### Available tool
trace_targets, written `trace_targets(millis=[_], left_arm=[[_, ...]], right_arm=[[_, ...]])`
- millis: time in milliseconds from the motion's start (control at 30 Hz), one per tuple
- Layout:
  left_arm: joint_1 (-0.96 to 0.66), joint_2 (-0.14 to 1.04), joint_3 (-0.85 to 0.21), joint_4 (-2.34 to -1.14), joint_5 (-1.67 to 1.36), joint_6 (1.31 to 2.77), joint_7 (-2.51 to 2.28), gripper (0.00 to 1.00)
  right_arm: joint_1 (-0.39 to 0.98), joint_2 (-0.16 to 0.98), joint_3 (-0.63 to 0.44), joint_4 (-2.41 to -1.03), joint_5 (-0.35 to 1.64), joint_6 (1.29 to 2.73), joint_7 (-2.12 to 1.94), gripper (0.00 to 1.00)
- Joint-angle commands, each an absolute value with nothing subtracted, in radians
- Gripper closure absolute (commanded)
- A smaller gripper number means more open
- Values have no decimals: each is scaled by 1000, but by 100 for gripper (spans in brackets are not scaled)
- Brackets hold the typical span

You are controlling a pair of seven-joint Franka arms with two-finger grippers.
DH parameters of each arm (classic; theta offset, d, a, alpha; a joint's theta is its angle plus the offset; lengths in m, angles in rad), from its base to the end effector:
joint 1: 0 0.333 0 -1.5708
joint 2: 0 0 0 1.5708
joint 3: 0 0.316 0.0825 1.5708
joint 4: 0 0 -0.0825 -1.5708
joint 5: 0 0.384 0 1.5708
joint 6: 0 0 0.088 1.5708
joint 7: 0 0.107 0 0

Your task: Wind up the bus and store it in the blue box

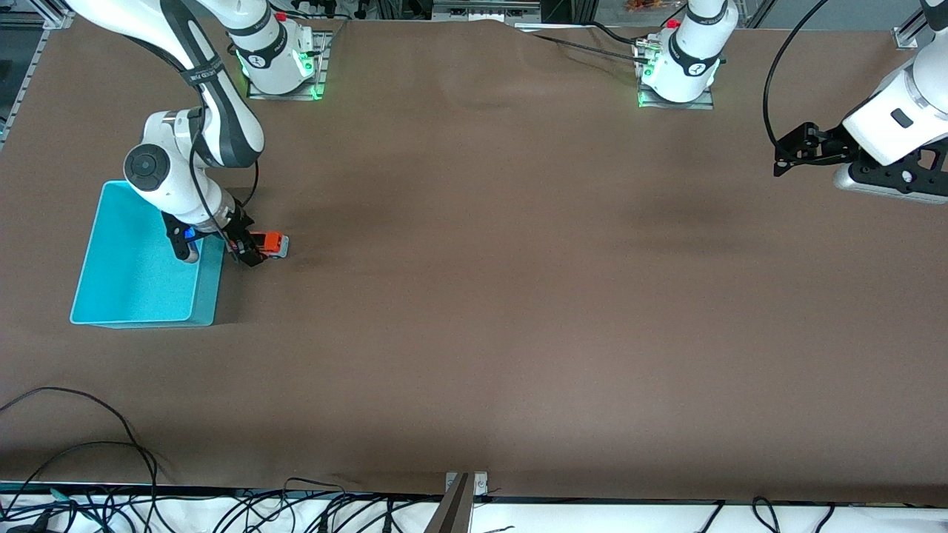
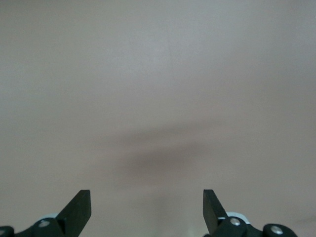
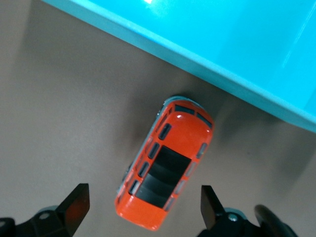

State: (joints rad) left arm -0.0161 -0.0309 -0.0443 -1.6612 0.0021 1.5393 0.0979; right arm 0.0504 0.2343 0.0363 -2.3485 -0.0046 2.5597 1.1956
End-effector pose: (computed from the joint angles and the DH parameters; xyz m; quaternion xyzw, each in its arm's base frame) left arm 0.5379 -0.0326 0.5963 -0.9958 0.0790 0.0455 0.0009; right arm 0.5107 0.0448 0.2304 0.8509 -0.5252 -0.0110 0.0045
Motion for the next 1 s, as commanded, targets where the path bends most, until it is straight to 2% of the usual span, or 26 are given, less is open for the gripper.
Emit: trace_targets(millis=[0,533,600,633,667,700,733,767,800,867,967], left_arm=[[-17,-20,-38,-1625,11,1506,87,0],[-12,-12,-38,-1618,9,1508,92,0],[-12,-9,-38,-1617,9,1508,94,0],[-12,-8,-37,-1617,9,1508,94,0],[-12,-8,-37,-1617,9,1508,95,0],[-11,-8,-37,-1615,9,1508,95,0],[-11,-8,-38,-1615,9,1508,94,0],[-11,-8,-37,-1617,9,1508,94,0],[-9,-8,-37,-1617,9,1508,92,0],[-6,-8,-37,-1615,8,1508,92,0],[-6,-8,-38,-1615,8,1508,95,0]], right_arm=[[41,259,43,-2352,-14,2608,1258,0],[11,330,41,-2352,-51,2654,1259,0],[9,331,41,-2350,-51,2654,1259,3],[9,331,41,-2350,-51,2654,1259,8],[9,331,40,-2350,-51,2654,1259,17],[9,330,40,-2350,-51,2654,1259,30],[9,330,40,-2350,-51,2654,1259,50],[9,330,40,-2350,-52,2654,1259,64],[9,330,40,-2349,-52,2654,1259,72],[11,327,40,-2349,-55,2654,1259,100],[11,321,41,-2342,-60,2652,1256,100]])
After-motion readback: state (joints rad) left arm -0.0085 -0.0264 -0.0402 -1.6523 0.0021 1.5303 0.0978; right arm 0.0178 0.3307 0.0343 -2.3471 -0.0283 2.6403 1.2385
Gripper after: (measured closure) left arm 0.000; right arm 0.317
